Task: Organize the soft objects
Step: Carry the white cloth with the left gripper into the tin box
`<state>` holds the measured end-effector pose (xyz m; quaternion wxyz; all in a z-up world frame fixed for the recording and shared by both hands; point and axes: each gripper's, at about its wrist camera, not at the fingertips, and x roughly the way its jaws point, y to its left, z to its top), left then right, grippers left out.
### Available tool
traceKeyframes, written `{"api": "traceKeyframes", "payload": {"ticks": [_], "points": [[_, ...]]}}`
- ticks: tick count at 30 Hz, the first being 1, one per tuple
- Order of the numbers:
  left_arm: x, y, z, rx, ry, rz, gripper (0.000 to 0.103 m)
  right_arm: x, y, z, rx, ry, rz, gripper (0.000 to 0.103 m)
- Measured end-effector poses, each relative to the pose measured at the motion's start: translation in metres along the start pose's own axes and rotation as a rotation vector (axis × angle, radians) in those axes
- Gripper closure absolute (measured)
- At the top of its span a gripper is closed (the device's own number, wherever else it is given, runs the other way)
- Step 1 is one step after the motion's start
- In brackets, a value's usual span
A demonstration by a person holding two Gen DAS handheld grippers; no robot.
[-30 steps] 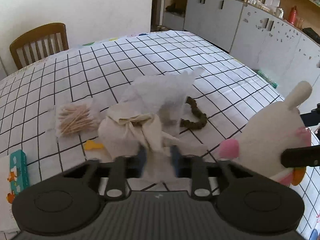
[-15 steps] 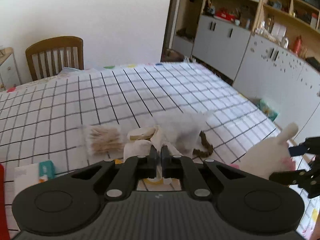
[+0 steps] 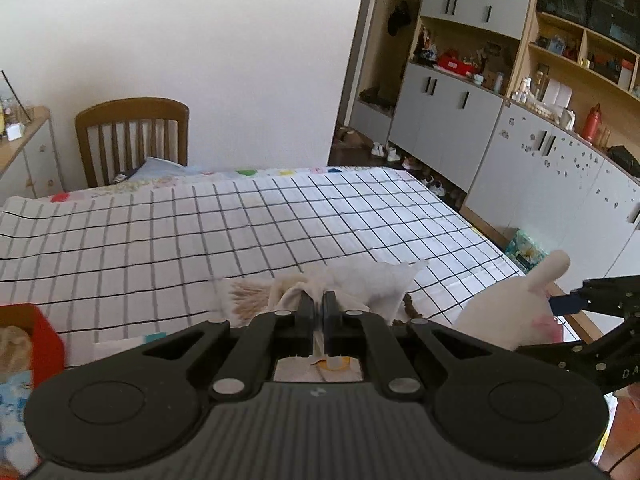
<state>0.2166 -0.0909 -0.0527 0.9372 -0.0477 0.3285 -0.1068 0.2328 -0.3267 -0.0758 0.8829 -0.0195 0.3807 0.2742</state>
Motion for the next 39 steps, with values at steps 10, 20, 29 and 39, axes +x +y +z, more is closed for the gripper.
{"api": "traceKeyframes", "payload": {"ticks": [10, 20, 29, 39], "points": [[-0.056, 0.052, -0.001, -0.032, -0.051, 0.035, 0.099, 0.019, 0.069, 0.029, -0.087, -0.016, 0.074, 0.023], [-0.099, 0.126, -0.003, -0.056, -0.072, 0.104, 0.099, 0.048, 0.152, 0.057, -0.180, -0.025, 0.145, 0.023], [-0.119, 0.185, -0.007, -0.061, -0.058, 0.172, 0.099, 0.074, 0.151, 0.050, -0.132, 0.044, 0.050, 0.022], [-0.090, 0.239, -0.025, -0.062, 0.038, 0.269, 0.099, 0.078, 0.067, 0.012, 0.056, 0.108, -0.221, 0.022]]}}
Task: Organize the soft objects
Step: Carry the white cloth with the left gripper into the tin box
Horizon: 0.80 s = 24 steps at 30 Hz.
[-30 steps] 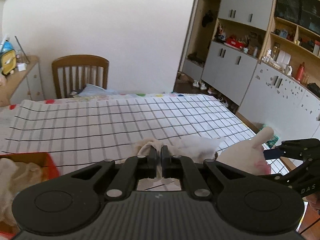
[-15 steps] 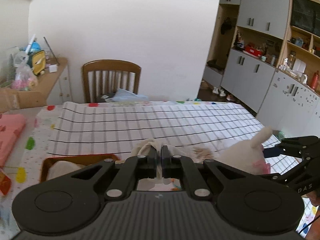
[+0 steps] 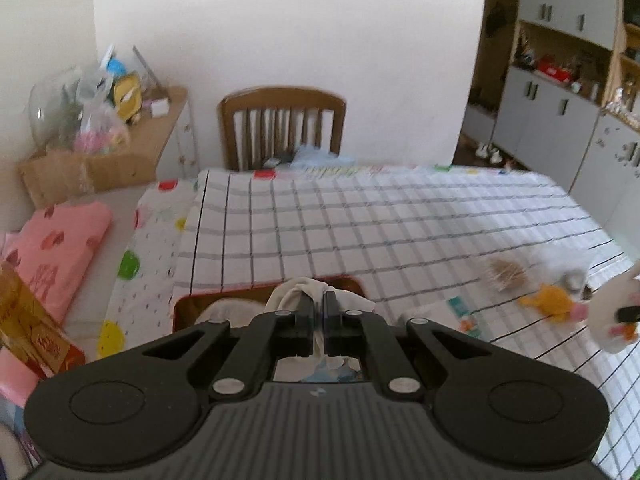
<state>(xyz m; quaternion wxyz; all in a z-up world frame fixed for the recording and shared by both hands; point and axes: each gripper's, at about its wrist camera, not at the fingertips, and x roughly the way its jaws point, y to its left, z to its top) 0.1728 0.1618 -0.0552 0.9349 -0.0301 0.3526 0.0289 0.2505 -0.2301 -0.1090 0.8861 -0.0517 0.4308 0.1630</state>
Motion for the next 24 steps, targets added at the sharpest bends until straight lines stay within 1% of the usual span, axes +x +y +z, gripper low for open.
{"api": "traceKeyframes", "payload": {"ticks": [2, 6, 11, 14, 16, 18, 20, 24], "points": [[0.008, 0.003, -0.006, 0.005, 0.022, 0.008, 0.099, 0.002, -0.009, -0.007, 0.018, 0.004, -0.044, 0.022], [0.022, 0.003, -0.015, 0.020, 0.064, 0.004, 0.099, 0.005, -0.027, -0.020, 0.064, 0.018, -0.081, 0.022], [0.035, -0.005, -0.028, 0.032, 0.108, -0.009, 0.099, -0.001, -0.034, -0.023, 0.029, 0.020, -0.108, 0.022], [0.038, -0.007, -0.035, 0.022, 0.128, -0.018, 0.099, -0.004, -0.041, -0.024, 0.044, 0.025, -0.120, 0.022], [0.041, -0.007, -0.038, 0.017, 0.143, -0.023, 0.099, -0.006, -0.049, -0.023, 0.052, 0.017, -0.158, 0.022], [0.045, -0.006, -0.041, 0.003, 0.164, -0.026, 0.099, -0.005, -0.064, -0.024, 0.087, 0.017, -0.197, 0.022], [0.048, -0.005, -0.043, -0.019, 0.178, -0.026, 0.099, 0.001, -0.076, -0.025, 0.129, 0.021, -0.214, 0.022], [0.051, -0.002, -0.048, -0.065, 0.201, -0.025, 0.099, 0.006, -0.091, -0.027, 0.211, -0.009, -0.192, 0.021]]}}
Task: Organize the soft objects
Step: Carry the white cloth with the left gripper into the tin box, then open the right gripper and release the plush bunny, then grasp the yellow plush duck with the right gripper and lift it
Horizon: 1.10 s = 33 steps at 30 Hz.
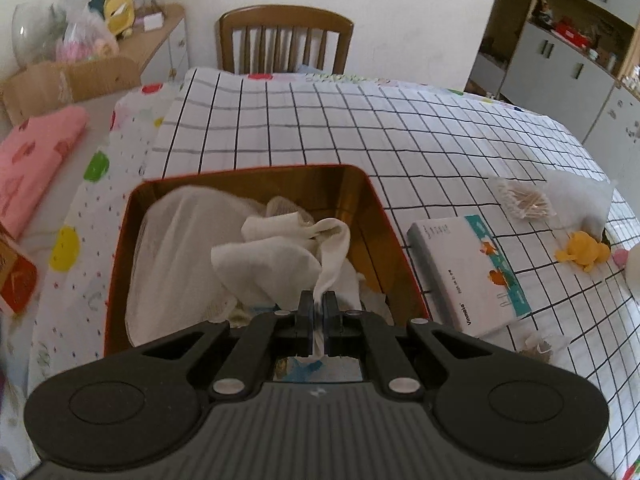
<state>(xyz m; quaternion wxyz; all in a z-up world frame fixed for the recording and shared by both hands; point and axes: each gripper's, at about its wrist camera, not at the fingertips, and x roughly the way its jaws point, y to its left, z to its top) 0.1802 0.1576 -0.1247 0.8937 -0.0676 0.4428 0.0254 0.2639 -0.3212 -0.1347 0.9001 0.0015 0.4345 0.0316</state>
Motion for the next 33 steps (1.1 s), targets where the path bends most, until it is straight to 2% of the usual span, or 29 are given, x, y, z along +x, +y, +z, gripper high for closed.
{"api": "traceKeyframes", "payload": {"ticks": [8, 13, 17, 20, 25, 29, 33], "points": [[0.003, -0.002, -0.005, -0.027, 0.013, 0.014, 0.099, -0.003, -0.001, 0.000, -0.015, -0.011, 0.016, 0.015], [0.000, -0.003, -0.006, -0.036, 0.003, 0.006, 0.099, -0.019, 0.003, 0.008, -0.047, -0.055, 0.010, 0.010], [-0.004, -0.006, -0.006, -0.031, -0.005, 0.001, 0.099, -0.037, 0.020, 0.018, -0.105, -0.123, 0.039, 0.007], [-0.006, -0.007, -0.006, -0.038, -0.013, -0.005, 0.099, -0.040, 0.043, 0.024, -0.167, -0.141, 0.095, 0.007], [-0.008, -0.006, -0.007, -0.054, -0.017, -0.017, 0.099, -0.013, 0.090, 0.025, -0.268, -0.095, 0.184, 0.009], [-0.007, -0.007, -0.008, -0.061, -0.011, -0.005, 0.098, 0.020, 0.121, 0.021, -0.311, -0.033, 0.216, 0.019], [-0.008, -0.006, -0.010, -0.076, -0.010, -0.010, 0.098, 0.044, 0.141, 0.020, -0.350, 0.015, 0.214, 0.023]]}}
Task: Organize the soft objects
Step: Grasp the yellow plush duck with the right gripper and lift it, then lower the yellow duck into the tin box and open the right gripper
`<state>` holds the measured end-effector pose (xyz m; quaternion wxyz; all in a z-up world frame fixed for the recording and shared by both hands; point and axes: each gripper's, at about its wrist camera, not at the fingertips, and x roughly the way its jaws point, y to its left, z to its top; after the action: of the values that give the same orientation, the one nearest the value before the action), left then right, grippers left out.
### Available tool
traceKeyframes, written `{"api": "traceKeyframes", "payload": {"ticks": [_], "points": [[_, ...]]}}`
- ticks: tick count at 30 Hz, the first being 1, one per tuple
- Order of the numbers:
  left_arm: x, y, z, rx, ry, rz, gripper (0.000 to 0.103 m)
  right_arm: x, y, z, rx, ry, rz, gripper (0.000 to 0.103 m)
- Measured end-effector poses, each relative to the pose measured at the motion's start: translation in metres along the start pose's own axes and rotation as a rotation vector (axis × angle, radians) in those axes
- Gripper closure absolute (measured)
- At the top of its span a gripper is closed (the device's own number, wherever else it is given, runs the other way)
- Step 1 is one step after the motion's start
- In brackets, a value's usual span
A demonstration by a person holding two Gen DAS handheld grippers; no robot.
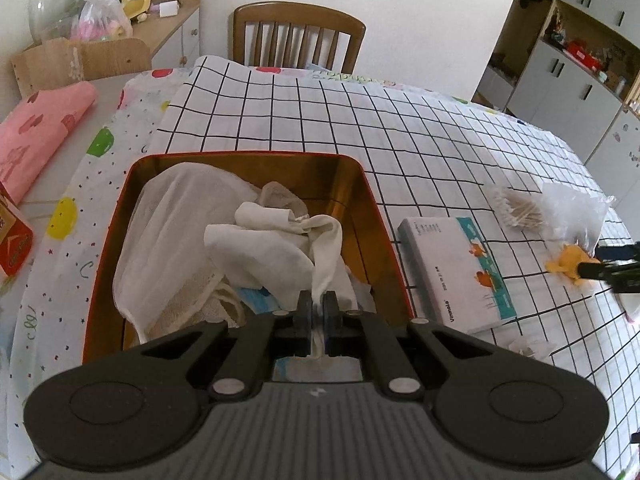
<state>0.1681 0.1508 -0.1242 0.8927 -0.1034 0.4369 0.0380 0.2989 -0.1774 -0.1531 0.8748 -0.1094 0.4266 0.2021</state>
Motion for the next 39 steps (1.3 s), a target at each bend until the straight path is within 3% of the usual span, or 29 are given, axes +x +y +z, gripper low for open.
{"api": "traceKeyframes", "payload": {"ticks": [6, 8, 11, 13, 20, 30, 37, 39], "points": [[0.000, 0.004, -0.002, -0.016, 0.002, 0.006, 0.098, 0.018, 0.005, 0.001, -0.040, 0.048, -0.036, 0.037], [-0.001, 0.004, -0.002, -0.015, -0.002, 0.003, 0.098, 0.020, 0.006, 0.001, -0.046, 0.053, -0.067, 0.057], [-0.003, 0.004, -0.003, -0.010, -0.011, -0.001, 0.098, 0.016, 0.005, 0.003, -0.046, 0.047, -0.080, 0.073], [-0.005, 0.005, -0.002, -0.009, -0.017, -0.007, 0.098, 0.008, 0.004, 0.003, -0.046, 0.037, -0.064, 0.076], [-0.015, 0.007, -0.001, 0.006, -0.041, -0.024, 0.098, -0.036, 0.025, 0.018, -0.029, -0.042, 0.034, 0.077], [-0.036, 0.012, 0.001, 0.022, -0.093, -0.061, 0.097, -0.078, 0.121, 0.079, -0.019, -0.145, 0.367, 0.076], [-0.050, 0.021, 0.005, 0.025, -0.131, -0.066, 0.096, -0.068, 0.187, 0.106, -0.105, -0.148, 0.437, 0.076], [-0.054, 0.024, 0.005, 0.026, -0.138, -0.066, 0.090, -0.061, 0.201, 0.109, -0.120, -0.137, 0.443, 0.076]]}}
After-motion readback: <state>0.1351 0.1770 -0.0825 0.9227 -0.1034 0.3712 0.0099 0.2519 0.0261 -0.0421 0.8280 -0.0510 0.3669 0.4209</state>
